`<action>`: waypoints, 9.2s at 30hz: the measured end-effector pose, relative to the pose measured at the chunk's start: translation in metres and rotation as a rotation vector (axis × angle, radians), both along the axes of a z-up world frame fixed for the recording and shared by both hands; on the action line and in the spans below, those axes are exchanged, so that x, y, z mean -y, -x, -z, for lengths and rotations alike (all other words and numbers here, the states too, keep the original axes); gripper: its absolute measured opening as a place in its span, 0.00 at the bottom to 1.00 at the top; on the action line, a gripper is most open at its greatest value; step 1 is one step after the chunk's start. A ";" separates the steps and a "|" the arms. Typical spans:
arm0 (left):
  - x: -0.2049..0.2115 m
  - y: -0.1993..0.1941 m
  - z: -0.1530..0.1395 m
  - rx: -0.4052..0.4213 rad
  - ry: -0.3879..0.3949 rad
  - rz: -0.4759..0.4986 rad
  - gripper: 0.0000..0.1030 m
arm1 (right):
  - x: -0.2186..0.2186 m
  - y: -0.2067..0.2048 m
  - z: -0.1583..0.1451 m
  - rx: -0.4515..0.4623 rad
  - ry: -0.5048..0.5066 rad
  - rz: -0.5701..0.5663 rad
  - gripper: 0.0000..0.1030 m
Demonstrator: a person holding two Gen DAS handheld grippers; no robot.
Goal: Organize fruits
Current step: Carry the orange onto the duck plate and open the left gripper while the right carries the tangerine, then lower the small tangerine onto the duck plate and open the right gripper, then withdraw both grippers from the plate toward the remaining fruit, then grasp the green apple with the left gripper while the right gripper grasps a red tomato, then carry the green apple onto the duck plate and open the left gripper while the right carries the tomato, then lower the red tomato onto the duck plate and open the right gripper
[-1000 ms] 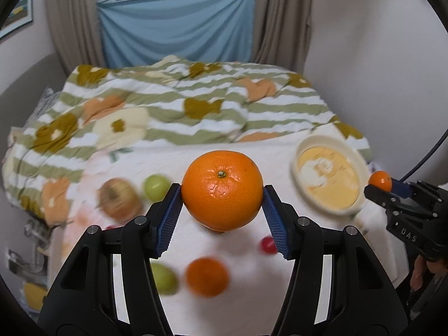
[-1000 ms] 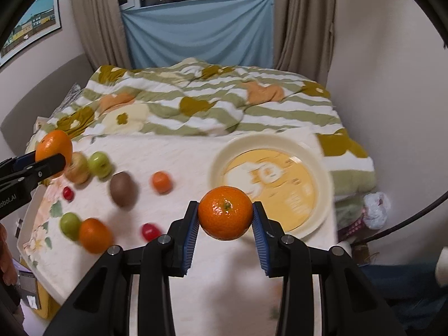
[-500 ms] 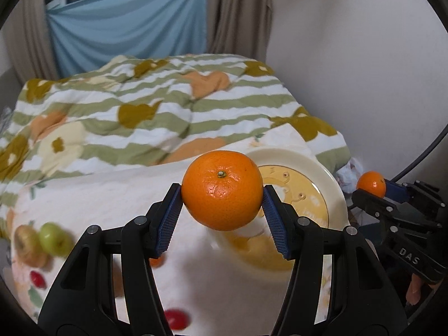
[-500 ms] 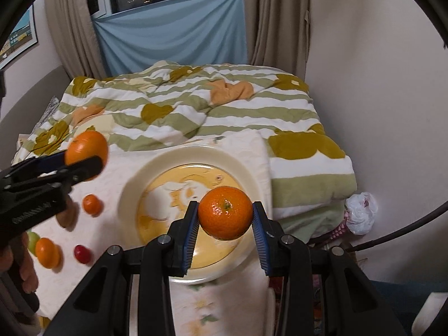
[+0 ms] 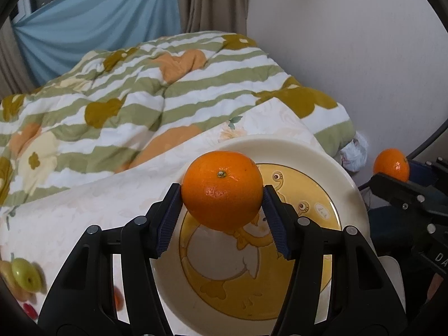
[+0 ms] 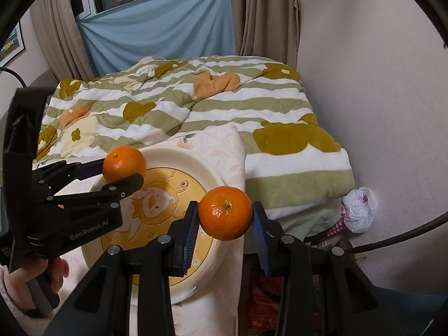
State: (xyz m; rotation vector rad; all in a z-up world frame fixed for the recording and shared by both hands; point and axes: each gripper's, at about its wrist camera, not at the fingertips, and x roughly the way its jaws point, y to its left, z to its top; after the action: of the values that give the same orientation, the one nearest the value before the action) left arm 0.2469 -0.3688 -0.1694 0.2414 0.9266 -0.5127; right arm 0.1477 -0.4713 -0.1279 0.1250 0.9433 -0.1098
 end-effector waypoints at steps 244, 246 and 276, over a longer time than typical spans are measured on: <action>-0.092 0.081 -0.035 -0.055 -0.062 -0.074 1.00 | -0.020 0.005 0.017 -0.061 -0.088 -0.250 0.29; -0.098 0.083 -0.033 -0.057 -0.061 -0.089 1.00 | -0.025 0.004 0.023 -0.070 -0.084 -0.273 0.29; -0.137 0.115 -0.069 -0.016 -0.010 -0.157 1.00 | -0.040 0.042 -0.020 -0.025 0.018 -0.290 1.00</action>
State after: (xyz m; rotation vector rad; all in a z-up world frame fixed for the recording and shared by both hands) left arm 0.1319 -0.2313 -0.1002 0.1721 0.9555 -0.3655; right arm 0.1062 -0.4316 -0.1076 -0.0307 0.9760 0.1479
